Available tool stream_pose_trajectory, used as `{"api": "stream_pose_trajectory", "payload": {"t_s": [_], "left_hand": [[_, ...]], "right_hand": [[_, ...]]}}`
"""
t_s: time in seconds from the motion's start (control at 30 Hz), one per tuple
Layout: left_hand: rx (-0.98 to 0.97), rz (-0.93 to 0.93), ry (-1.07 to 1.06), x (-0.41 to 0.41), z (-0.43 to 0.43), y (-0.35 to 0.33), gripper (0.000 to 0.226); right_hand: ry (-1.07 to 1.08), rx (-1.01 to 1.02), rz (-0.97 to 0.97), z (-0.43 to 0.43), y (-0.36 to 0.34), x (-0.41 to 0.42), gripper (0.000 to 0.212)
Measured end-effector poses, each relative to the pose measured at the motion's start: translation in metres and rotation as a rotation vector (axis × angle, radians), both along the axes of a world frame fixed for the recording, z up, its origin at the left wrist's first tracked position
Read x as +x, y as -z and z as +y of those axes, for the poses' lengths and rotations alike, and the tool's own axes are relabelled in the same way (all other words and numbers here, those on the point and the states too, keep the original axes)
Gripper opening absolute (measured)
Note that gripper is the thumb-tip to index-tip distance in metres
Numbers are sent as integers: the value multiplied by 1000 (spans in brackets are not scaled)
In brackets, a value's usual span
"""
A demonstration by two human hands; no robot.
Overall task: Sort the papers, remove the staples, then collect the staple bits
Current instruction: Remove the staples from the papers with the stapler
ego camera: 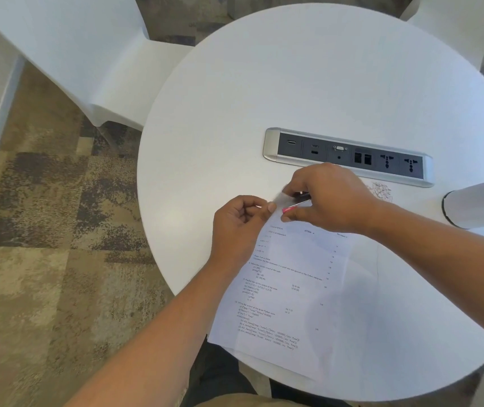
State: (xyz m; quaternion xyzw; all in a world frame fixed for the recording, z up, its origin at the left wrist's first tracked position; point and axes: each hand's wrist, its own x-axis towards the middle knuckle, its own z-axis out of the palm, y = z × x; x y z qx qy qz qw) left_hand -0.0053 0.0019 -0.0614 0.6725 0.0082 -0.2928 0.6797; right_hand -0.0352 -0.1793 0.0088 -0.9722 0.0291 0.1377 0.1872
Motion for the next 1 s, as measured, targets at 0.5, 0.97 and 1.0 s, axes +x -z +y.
{"api": "stream_pose_trajectory", "payload": {"t_s": [0.5,0.97,1.0], "left_hand": [[117,99,27,-2,11,18,10],[155,181,-33,-3,16,27,9],[159,182,-35,-2,16,27,9]], "right_hand": [[521,553,-22,-36,6,-1,36],[601,518,-123,-57,42,-18,37],[598,504,-106,-59,45,-19,35]]}}
